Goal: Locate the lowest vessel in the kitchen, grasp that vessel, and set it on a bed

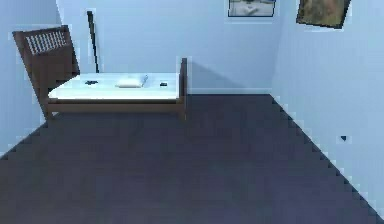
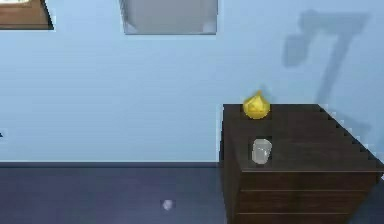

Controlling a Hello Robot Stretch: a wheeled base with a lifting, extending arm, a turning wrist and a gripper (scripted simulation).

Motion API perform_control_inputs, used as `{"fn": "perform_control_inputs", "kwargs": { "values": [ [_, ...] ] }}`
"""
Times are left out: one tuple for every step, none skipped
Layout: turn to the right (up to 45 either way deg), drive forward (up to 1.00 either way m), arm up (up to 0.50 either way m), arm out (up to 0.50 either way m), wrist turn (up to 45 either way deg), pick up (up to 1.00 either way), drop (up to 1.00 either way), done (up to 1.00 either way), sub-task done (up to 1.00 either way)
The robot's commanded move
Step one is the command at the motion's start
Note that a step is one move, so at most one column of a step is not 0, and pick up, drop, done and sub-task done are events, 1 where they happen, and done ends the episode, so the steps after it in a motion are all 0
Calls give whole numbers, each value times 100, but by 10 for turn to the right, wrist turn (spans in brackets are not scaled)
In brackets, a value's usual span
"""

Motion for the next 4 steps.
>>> {"fn": "perform_control_inputs", "kwargs": {
  "values": [
    [450, 0, 0, 0, 0, 0, 0, 0, 0],
    [450, 0, 0, 0, 0, 0, 0, 0, 0],
    [450, 0, 0, 0, 0, 0, 0, 0, 0],
    [420, 0, 0, 0, 0, 0, 0, 0, 0]
  ]
}}
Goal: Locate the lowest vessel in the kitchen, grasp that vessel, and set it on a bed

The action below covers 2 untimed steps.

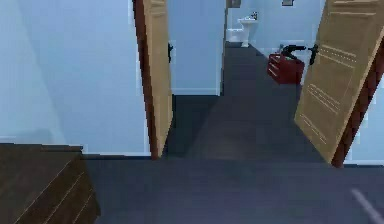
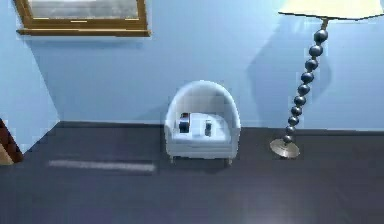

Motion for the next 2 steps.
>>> {"fn": "perform_control_inputs", "kwargs": {
  "values": [
    [0, 90, 0, 0, 0, 0, 0, 0, 0],
    [210, 0, 0, 0, 0, 0, 0, 0, 0]
  ]
}}
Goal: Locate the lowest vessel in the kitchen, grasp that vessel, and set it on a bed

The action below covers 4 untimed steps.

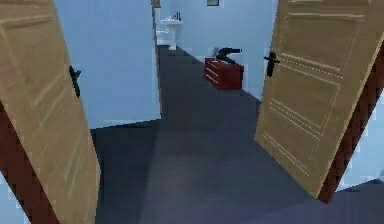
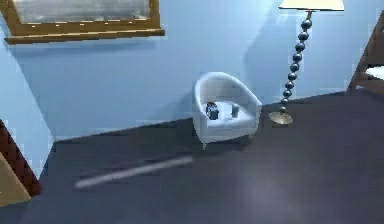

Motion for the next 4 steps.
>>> {"fn": "perform_control_inputs", "kwargs": {
  "values": [
    [0, 100, 0, 0, 0, 0, 0, 0, 0],
    [0, 100, 0, 0, 0, 0, 0, 0, 0],
    [0, 55, 0, 0, 0, 0, 0, 0, 0],
    [-180, 0, 0, 0, 0, 0, 0, 0, 0]
  ]
}}
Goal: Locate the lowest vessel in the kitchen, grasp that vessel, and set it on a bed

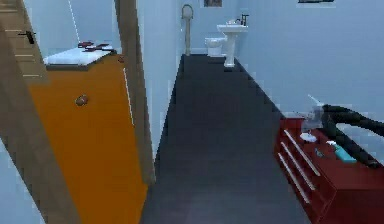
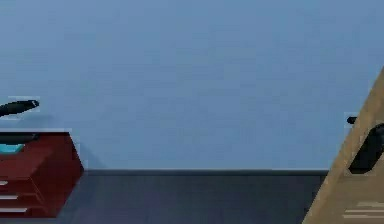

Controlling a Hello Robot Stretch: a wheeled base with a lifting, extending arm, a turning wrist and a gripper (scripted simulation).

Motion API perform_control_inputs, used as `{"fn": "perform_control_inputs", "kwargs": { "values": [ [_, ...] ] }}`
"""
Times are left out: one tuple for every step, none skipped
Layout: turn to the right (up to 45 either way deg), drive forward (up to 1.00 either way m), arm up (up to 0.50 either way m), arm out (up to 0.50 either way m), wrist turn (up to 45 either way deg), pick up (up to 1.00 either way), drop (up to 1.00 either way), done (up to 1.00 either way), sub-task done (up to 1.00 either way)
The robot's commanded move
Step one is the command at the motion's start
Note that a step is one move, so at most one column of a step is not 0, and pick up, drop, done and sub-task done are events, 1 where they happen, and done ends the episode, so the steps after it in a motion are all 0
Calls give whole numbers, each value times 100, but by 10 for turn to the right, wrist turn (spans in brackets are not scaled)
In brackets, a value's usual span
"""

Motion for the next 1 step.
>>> {"fn": "perform_control_inputs", "kwargs": {
  "values": [
    [0, 65, 0, 0, 0, 0, 0, 0, 0]
  ]
}}
